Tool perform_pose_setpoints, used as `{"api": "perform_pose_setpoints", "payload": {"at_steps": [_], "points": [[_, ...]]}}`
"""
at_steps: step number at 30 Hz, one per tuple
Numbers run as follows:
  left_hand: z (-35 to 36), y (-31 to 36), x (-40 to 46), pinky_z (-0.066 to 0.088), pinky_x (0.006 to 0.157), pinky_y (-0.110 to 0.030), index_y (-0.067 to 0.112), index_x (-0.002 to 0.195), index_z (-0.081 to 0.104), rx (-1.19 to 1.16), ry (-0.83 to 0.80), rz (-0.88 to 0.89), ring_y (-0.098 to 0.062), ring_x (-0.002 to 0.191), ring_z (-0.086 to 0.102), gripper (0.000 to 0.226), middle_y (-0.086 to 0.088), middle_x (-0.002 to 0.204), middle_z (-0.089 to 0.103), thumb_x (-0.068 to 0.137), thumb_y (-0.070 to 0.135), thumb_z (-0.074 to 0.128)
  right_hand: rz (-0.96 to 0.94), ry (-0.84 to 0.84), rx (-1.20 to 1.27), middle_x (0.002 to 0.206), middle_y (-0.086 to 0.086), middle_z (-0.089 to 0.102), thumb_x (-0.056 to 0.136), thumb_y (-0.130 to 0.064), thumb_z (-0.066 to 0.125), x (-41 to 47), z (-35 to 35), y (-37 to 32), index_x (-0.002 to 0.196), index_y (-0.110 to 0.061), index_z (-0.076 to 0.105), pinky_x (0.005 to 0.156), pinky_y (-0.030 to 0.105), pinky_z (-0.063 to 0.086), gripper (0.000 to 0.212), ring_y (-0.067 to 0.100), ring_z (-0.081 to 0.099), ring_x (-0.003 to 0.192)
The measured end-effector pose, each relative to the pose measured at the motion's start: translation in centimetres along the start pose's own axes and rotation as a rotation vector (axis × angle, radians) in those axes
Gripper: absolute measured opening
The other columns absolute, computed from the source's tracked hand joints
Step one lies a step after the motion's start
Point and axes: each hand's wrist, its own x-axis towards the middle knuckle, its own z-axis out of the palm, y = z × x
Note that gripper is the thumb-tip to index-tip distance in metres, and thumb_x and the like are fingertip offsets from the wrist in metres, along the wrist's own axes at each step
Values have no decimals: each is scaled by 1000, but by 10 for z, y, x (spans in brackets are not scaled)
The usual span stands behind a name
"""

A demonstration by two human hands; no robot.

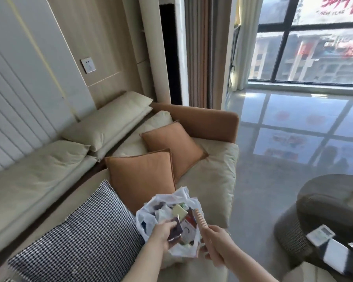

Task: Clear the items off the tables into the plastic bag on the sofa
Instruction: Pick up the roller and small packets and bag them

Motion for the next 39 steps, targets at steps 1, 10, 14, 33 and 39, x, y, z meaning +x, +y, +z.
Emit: {"api": "perform_pose_setpoints", "payload": {"at_steps": [1, 10, 14, 33, 39], "points": [[-6, 5, 6, 47, 64, -31, 12, 88, 58, 24, 32, 8, -25, 70, 58, 15, -13, 80, 63, 95, 1, 49, 27, -7, -30, 80, 12, 55, 92, -13, 45, 9, 10, -2, 99, -8, 57, 44, 24, 46, 15, 18, 59, 46], [-20, 33, 70, 49, 56, -27, 10, 79, 57, 27, 226, -34, -20, 54, 59, 16, -10, 71, 62, 90, -1, 57, 319, -25, 6, 84, 14, 55, 89, -4, 44, 95, 50, -28, 88, -8, 50, 49, 24, 45, 7, 24, 57, 65], [-15, 46, 110, 46, 38, -20, 5, 80, 59, 34, 290, -61, -20, 51, 55, 18, -11, 69, 59, 90, -8, 52, 375, 1, -13, 68, 9, 48, 91, -8, 45, 143, 52, -33, 83, -8, 49, 50, 25, 42, 8, 19, 47, 52], [-18, 38, 196, 47, 99, -43, 12, 128, 53, 190, 490, -134, -30, 108, 57, 36, -2, 111, 54, 98, 2, 37, 312, -28, -340, 93, 3, 51, 88, -4, 41, 213, 75, -33, 128, -12, 46, 77, 34, 52, 40, 22, 54, 82], [-16, 34, 155, 52, 91, -39, 15, 134, 46, 438, 254, -104, -19, 83, 58, 54, -3, 99, 59, 84, -4, 47, 228, -6, -348, 95, 7, 58, 87, -4, 48, 177, 68, -36, 114, -11, 55, 79, 32, 53, 28, 20, 57, 84]]}}
